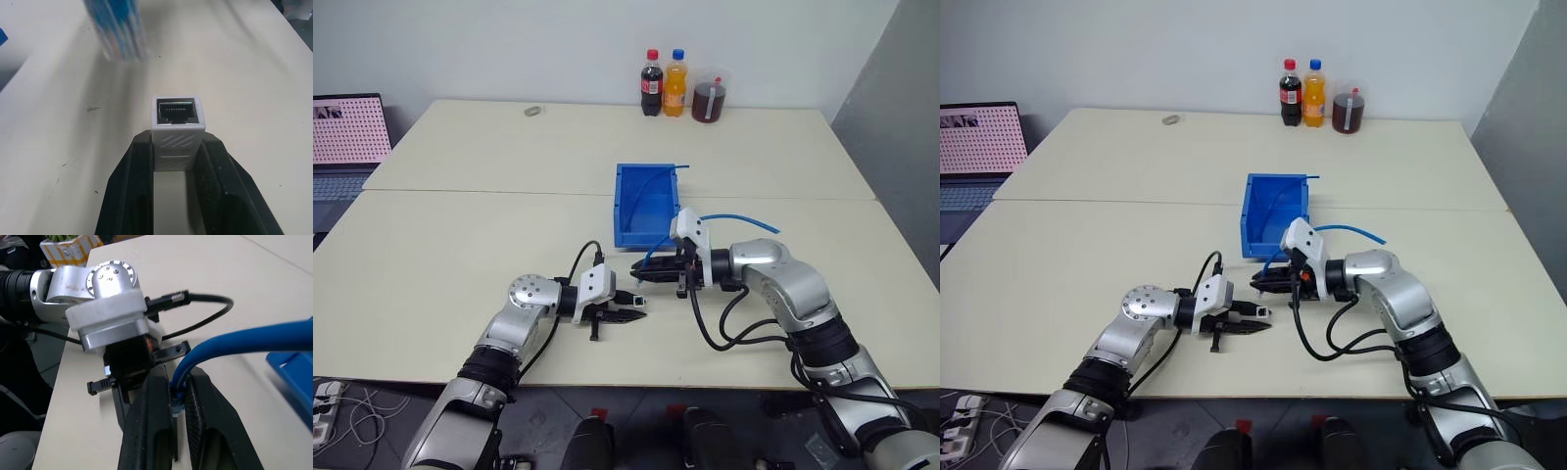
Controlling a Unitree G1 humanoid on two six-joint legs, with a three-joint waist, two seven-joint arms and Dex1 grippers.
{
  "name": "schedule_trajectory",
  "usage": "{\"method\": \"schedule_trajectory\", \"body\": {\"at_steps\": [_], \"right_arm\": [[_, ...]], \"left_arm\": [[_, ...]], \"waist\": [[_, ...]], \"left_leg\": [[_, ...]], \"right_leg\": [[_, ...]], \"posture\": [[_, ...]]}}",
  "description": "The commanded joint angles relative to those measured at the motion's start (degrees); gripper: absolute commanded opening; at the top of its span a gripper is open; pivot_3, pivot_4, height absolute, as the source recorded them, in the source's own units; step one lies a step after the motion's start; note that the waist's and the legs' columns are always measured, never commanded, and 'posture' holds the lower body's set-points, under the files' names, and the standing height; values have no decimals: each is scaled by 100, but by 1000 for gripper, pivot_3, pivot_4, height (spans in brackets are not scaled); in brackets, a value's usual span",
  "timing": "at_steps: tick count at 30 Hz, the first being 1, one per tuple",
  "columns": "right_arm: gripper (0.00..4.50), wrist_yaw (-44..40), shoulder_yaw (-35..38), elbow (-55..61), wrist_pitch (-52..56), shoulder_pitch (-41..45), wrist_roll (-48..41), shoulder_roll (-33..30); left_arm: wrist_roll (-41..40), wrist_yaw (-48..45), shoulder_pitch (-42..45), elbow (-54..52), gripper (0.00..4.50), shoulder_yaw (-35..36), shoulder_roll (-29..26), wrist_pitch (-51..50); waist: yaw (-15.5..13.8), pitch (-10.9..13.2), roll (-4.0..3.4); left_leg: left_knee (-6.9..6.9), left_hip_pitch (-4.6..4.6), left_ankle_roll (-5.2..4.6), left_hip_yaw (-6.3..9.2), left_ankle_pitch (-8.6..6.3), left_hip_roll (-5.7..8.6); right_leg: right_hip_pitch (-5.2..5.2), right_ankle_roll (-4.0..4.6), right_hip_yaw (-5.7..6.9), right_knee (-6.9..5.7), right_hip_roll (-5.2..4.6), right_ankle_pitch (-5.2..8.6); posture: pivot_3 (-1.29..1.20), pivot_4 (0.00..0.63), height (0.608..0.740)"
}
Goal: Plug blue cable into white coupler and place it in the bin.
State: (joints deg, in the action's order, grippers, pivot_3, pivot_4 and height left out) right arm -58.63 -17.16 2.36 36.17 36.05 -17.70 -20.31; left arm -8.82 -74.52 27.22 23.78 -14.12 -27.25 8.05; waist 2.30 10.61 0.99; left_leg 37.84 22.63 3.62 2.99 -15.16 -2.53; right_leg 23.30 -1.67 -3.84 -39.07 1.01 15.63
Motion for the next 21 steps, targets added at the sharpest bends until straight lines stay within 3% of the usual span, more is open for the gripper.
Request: {"method": "schedule_trajectory", "body": {"at_steps": [1, 21], "right_arm": [[103, -30, -44, 177, -243, -84, 52, -88], [103, -95, -335, 66, -569, -239, 219, -224]], "left_arm": [[44, -47, -86, -39, 775, -36, -38, -7], [30, -39, 5, 27, 775, 8, -39, -19]], "waist": [[0, 0, 0], [-2, 0, 0]], "left_leg": [[0, 0, 0, 0, 0, 0], [0, -1, 0, 0, 0, 0]], "right_leg": [[0, 0, 1, 0, 0, 0], [0, 0, 0, 0, 0, 0]], "posture": [[0, 150, 740], [0, 150, 740]]}}
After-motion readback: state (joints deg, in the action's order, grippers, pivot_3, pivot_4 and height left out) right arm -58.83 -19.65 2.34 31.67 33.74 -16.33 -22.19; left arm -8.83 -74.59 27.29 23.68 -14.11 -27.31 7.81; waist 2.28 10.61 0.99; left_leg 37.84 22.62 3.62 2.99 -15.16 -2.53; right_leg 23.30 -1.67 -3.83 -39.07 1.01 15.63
